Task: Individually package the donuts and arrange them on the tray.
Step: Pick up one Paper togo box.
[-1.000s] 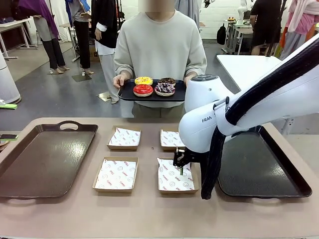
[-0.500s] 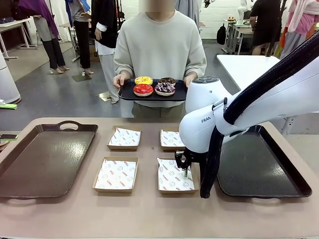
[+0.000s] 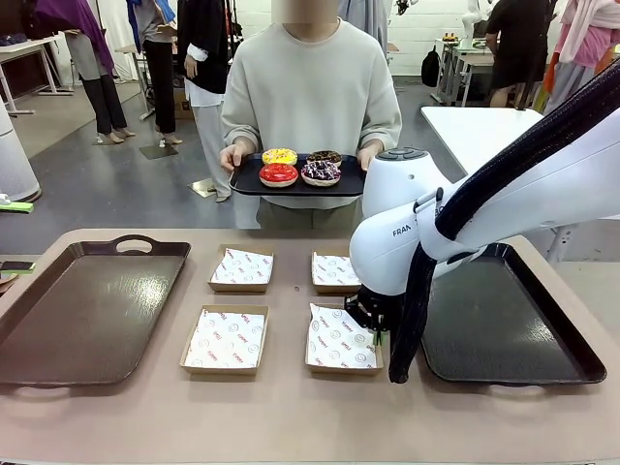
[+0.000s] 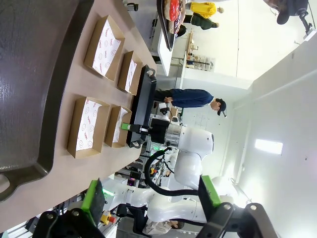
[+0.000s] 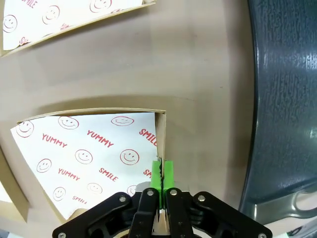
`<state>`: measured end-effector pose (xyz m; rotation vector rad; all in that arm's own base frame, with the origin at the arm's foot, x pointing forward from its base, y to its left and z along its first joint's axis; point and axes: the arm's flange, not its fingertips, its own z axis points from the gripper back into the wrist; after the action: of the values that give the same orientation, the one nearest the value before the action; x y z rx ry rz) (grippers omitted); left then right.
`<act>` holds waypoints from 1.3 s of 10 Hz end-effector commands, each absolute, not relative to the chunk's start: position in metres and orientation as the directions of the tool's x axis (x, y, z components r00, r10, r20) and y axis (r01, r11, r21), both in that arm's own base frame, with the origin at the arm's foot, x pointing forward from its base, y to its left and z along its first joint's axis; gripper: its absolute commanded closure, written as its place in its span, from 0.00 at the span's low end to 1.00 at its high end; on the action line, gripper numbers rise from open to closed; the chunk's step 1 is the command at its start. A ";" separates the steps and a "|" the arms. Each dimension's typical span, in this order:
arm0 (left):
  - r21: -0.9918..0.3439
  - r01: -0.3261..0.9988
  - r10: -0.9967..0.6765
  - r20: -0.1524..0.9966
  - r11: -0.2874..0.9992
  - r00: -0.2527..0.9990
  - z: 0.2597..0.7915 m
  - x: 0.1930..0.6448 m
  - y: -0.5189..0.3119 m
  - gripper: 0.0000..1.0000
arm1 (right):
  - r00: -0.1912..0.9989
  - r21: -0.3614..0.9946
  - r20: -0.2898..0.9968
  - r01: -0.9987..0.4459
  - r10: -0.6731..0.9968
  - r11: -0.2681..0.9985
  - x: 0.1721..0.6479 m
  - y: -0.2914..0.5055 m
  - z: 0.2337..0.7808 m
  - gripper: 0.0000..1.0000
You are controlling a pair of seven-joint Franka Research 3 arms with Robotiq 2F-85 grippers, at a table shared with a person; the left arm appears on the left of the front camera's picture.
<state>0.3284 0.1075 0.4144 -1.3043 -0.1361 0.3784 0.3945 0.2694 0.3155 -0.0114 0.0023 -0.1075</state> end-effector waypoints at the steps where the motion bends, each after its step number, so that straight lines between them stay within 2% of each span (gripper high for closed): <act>1: -0.962 -0.192 0.352 -0.115 0.194 0.929 0.416 0.328 0.108 0.00 | 0.994 0.021 -0.011 0.110 -0.109 0.994 0.395 0.271 0.318 1.00; 3: -0.962 -0.192 0.352 -0.115 0.194 0.929 0.416 0.328 0.108 0.00 | 0.992 0.018 -0.063 0.109 -0.107 0.994 0.394 0.273 0.332 1.00; 5: -0.962 -0.192 0.352 -0.115 0.194 0.929 0.416 0.328 0.108 0.00 | 0.996 -0.015 -0.092 0.009 -0.010 1.000 0.394 0.281 0.379 1.00; 8: -0.962 -0.192 0.352 -0.115 0.194 0.929 0.416 0.328 0.108 0.00 | 0.993 -0.059 -0.102 -0.061 0.055 0.996 0.422 0.294 0.443 1.00; 13: -0.962 -0.192 0.352 -0.115 0.194 0.929 0.416 0.328 0.108 0.00 | 0.990 -0.040 -0.086 0.111 -0.114 0.993 0.536 0.290 0.469 1.00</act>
<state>0.3284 0.1075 0.4145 -1.3042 -0.1362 0.3783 0.5182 0.2763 0.4610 -0.0211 0.0964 -0.0790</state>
